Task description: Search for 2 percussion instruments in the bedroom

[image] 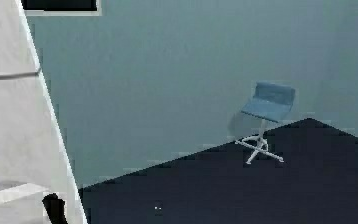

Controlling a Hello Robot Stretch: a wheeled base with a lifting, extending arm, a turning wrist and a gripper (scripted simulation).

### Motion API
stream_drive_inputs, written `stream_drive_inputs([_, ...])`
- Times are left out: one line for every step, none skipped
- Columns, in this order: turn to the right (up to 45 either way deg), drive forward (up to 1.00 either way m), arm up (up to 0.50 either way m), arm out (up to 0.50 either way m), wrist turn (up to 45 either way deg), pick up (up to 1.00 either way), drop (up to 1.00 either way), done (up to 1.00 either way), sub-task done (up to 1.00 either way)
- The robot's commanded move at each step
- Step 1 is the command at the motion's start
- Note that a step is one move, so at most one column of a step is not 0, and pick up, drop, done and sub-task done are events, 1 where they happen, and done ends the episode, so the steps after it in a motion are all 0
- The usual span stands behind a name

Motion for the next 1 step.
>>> stream_drive_inputs([0.0,0.50,0.00,0.00,0.0,0.00,0.00,0.00,0.00])
